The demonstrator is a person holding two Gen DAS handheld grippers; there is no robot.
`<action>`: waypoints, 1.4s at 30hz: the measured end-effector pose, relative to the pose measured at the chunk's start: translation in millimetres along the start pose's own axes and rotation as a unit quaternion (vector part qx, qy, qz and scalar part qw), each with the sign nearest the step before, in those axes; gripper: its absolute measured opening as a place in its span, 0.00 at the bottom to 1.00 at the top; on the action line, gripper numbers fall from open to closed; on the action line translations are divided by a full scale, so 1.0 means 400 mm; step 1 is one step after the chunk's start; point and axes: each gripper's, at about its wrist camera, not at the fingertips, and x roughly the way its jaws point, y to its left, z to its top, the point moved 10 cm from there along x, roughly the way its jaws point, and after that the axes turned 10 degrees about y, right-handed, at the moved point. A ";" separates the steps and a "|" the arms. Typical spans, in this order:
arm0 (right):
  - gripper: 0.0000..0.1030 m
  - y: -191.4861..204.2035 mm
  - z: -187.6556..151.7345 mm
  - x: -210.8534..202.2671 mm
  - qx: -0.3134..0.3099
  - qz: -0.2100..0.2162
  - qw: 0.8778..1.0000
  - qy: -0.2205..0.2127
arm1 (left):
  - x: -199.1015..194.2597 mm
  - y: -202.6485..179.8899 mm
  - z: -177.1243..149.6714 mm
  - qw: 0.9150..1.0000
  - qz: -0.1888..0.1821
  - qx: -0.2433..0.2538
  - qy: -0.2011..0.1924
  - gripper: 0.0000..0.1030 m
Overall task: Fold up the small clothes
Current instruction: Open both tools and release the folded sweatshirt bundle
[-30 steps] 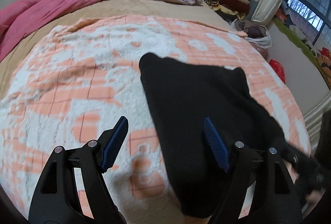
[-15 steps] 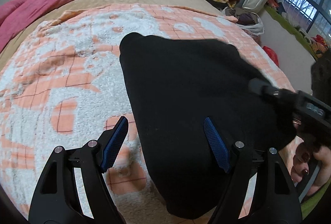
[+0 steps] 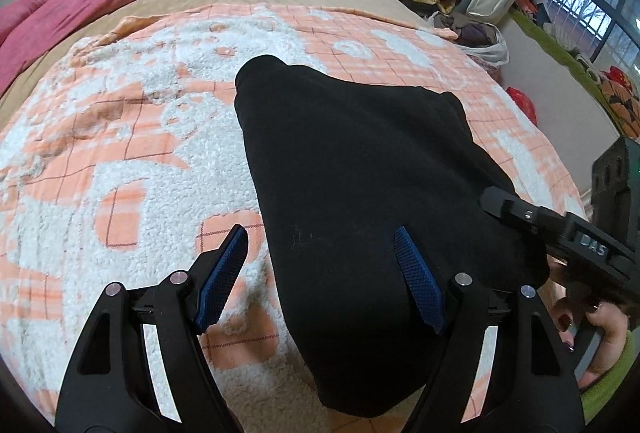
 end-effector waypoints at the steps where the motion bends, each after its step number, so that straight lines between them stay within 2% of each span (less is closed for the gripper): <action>1: 0.56 0.005 -0.004 -0.010 -0.004 -0.005 1.000 -0.001 | -0.001 0.000 -0.001 1.000 -0.001 0.000 0.000 0.66; 4: 0.69 0.012 -0.019 -0.028 -0.015 -0.017 1.000 -0.003 | -0.005 0.000 -0.005 1.000 -0.003 0.000 0.000 0.66; 10: 0.69 0.020 -0.051 -0.035 -0.037 -0.040 0.998 0.009 | -0.015 0.000 -0.017 1.000 -0.006 -0.002 -0.002 0.66; 12: 0.57 0.024 -0.062 -0.031 -0.049 -0.046 0.998 0.015 | -0.019 0.000 -0.021 1.000 -0.008 -0.003 -0.002 0.66; 13: 0.34 0.026 -0.066 -0.026 -0.057 -0.045 0.997 0.021 | -0.022 -0.001 -0.024 1.000 -0.011 -0.005 -0.003 0.63; 14: 0.27 0.032 -0.070 -0.022 -0.063 -0.041 0.997 0.025 | -0.026 -0.006 -0.029 1.000 -0.017 -0.004 -0.003 0.60; 16: 0.24 0.047 -0.071 -0.030 -0.077 -0.040 0.996 0.020 | -0.034 -0.017 -0.039 1.000 -0.027 -0.002 -0.003 0.46; 21: 0.23 0.076 -0.059 -0.064 -0.097 -0.035 0.995 -0.006 | -0.047 -0.027 -0.062 1.000 -0.029 0.001 -0.008 0.43; 24: 0.23 0.041 -0.064 -0.041 -0.095 -0.059 0.994 0.001 | -0.036 -0.029 -0.071 1.000 -0.025 0.006 -0.007 0.46; 27: 0.29 0.012 -0.070 -0.019 -0.091 -0.077 0.993 0.002 | -0.025 -0.028 -0.074 1.000 -0.023 0.005 -0.005 0.48; 28: 0.37 0.004 -0.070 -0.017 -0.086 -0.083 0.993 -0.002 | -0.024 -0.028 -0.074 1.000 -0.022 0.005 -0.006 0.48; 29: 0.41 -0.002 -0.068 -0.019 -0.081 -0.088 0.993 -0.005 | -0.023 -0.028 -0.074 1.000 -0.020 0.006 -0.006 0.48; 34: 0.51 -0.002 -0.068 -0.036 -0.071 -0.110 0.991 -0.020 | -0.020 -0.026 -0.075 1.000 -0.023 0.002 -0.005 0.48; 35: 0.60 0.003 -0.070 -0.041 -0.074 -0.116 0.990 -0.024 | -0.020 -0.025 -0.075 1.000 -0.024 0.001 -0.004 0.48; 37: 0.71 0.005 -0.071 -0.053 -0.079 -0.140 0.987 -0.033 | -0.019 -0.023 -0.075 1.000 -0.025 -0.001 -0.004 0.48; 39: 0.73 0.010 -0.072 -0.063 -0.088 -0.152 0.984 -0.041 | -0.022 -0.021 -0.075 1.000 -0.025 -0.002 -0.003 0.48; 40: 0.78 0.009 -0.074 -0.066 -0.091 -0.158 0.982 -0.042 | -0.022 -0.022 -0.075 1.000 -0.025 -0.002 -0.003 0.48; 42: 0.80 0.007 -0.077 -0.070 -0.090 -0.165 0.981 -0.040 | -0.023 -0.022 -0.076 1.000 -0.025 -0.003 -0.003 0.48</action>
